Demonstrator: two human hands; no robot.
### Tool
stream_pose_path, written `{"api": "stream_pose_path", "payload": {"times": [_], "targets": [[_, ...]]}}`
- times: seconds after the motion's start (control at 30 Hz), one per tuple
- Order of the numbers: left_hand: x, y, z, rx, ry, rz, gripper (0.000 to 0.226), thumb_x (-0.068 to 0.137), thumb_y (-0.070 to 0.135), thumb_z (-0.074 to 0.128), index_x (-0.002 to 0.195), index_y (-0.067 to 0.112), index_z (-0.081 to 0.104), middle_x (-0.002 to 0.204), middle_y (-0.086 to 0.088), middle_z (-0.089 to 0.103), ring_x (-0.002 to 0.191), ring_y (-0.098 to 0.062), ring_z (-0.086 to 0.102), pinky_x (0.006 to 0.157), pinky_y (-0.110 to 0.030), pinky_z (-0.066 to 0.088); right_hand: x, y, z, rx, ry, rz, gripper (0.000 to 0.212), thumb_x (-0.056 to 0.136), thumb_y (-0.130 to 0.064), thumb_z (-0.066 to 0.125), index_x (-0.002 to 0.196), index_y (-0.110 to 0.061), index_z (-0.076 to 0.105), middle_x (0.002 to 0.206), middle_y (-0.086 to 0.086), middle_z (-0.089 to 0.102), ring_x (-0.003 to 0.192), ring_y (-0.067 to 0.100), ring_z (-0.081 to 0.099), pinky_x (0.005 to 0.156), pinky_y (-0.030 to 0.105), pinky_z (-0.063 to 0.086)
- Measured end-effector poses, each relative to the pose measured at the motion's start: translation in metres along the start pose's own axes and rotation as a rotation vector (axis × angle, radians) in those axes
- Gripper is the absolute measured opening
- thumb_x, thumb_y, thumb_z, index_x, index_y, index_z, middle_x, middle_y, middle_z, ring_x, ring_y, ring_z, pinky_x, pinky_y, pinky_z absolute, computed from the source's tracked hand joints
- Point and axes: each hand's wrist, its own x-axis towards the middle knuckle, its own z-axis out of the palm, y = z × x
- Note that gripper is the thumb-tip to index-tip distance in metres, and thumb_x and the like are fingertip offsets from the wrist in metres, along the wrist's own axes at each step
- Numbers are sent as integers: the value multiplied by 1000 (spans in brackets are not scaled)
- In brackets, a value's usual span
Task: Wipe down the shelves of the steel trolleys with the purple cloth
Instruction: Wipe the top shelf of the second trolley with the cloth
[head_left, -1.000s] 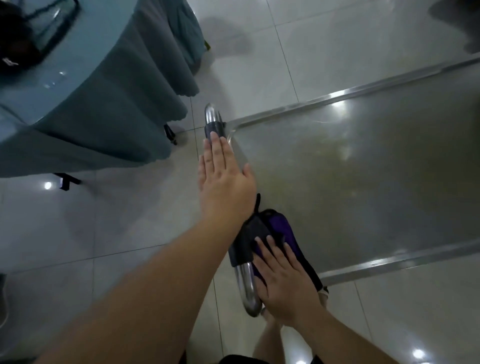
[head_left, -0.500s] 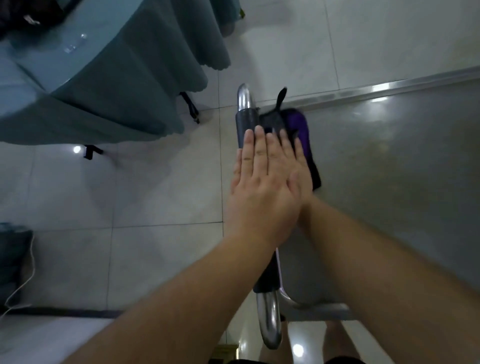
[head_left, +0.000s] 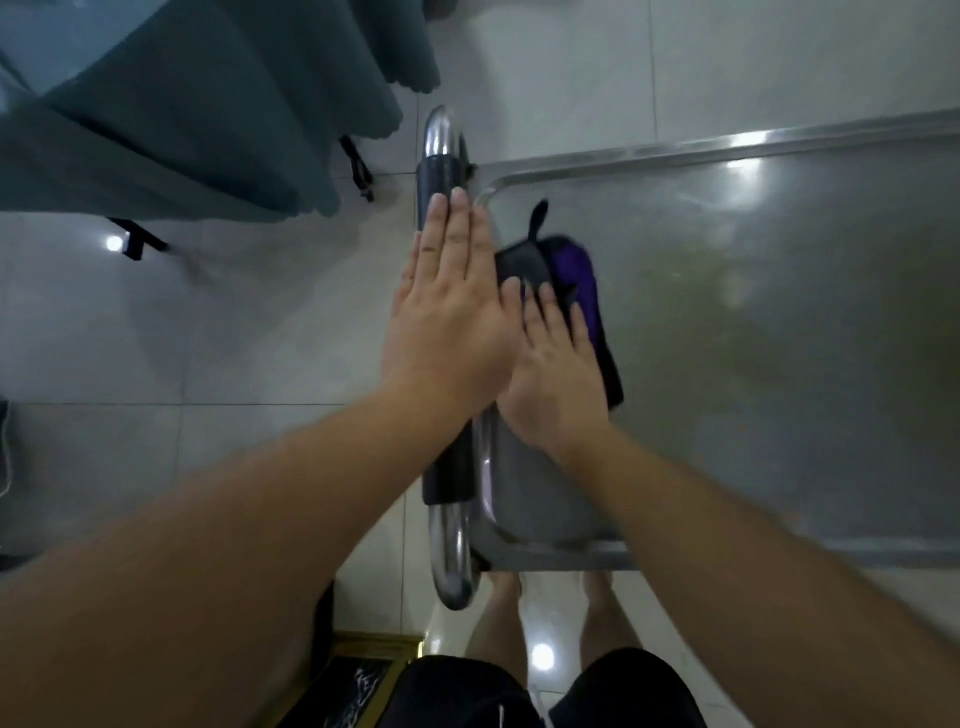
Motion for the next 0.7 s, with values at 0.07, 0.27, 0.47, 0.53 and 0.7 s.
{"api": "stream_pose_path", "payload": {"times": [0.07, 0.27, 0.47, 0.53, 0.7], "targets": [[1, -2, 0, -43, -16, -14, 69, 112, 45, 17, 169, 11, -2, 178, -6, -10, 162, -16, -16, 128, -35, -11, -38, 9, 0, -24, -7, -34, 64, 106, -47, 31, 163, -19, 25, 171, 8, 21, 160, 25, 9, 127, 54, 14], [1, 6, -8, 36, -51, -36, 68, 113, 37, 23, 168, 8, -4, 177, -9, -13, 162, -18, -17, 125, -31, -18, -172, 45, -4, -86, -98, -67, 67, 103, -50, 40, 162, -19, 30, 172, 5, 18, 159, 26, 11, 124, 57, 21], [-2, 12, -8, 39, -63, -78, 74, 110, 42, 24, 167, 8, -10, 176, -8, -18, 161, -18, -21, 127, -34, -15, -148, 59, -4, -108, -128, -192, 63, 100, -42, 45, 156, -13, 40, 171, 13, 19, 159, 30, 9, 125, 58, 17], [-2, 12, -4, 90, -73, -74, 76, 111, 48, 21, 167, 7, -12, 175, -10, -21, 160, -20, -23, 128, -36, -16, -115, 64, -3, -110, -105, -169, 64, 101, -42, 43, 158, -14, 39, 170, 13, 20, 159, 29, 10, 126, 58, 16], [0, 11, 1, 137, 4, -2, 73, 112, 47, 17, 167, 6, -7, 176, -12, -16, 162, -22, -19, 130, -38, -13, 0, 76, -11, -147, -57, -72, 68, 100, -50, 37, 160, -18, 35, 168, 12, 28, 158, 28, 16, 127, 54, 10]]}}
